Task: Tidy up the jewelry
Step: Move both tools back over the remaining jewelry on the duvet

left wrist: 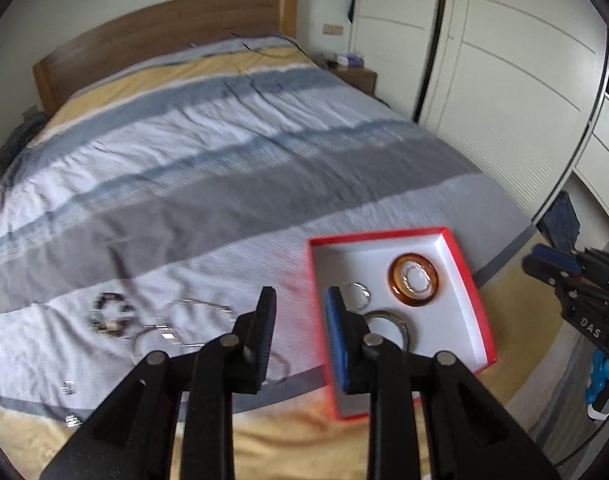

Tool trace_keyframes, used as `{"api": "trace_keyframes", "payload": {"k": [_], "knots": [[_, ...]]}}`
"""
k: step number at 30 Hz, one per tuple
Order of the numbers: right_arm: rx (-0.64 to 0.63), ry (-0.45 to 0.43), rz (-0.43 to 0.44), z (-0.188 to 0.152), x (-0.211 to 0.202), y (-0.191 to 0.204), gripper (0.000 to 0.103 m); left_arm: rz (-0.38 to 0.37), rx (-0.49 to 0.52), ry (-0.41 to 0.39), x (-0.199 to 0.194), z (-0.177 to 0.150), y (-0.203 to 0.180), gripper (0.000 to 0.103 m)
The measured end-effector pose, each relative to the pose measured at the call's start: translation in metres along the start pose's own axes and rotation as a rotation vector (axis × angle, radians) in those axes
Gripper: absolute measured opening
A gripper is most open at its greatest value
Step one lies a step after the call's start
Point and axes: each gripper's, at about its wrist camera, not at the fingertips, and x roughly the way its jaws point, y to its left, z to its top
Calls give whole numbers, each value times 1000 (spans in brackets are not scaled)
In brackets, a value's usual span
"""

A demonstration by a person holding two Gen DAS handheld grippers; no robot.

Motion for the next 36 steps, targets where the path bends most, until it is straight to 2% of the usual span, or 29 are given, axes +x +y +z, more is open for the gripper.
{"api": "trace_keyframes", "payload": {"k": [4,9,15,19,24,27,32,36], "knots": [[-1,-67,17,0,-59,18,21,64,-27,-73,-77,-2,43,24],[-14,-132,76,-3,-117,56,23,145,-89,-126,-148,-27,100,24],[-60,-156,156,-8,-140,113,26,228,-159,-133,-182,-69,161,25],[-88,-149,200,-10,-136,148,27,263,-226,-109,-179,-99,198,25],[-123,-108,253,-12,-108,187,27,269,-284,-73,-163,-134,229,26],[-140,-69,279,-13,-82,204,30,258,-318,-43,-141,-154,245,33],[-154,-14,303,-11,-34,221,31,221,-372,24,-98,-176,259,33],[-165,25,314,-8,-1,230,35,195,-406,102,-52,-188,261,33]]}}
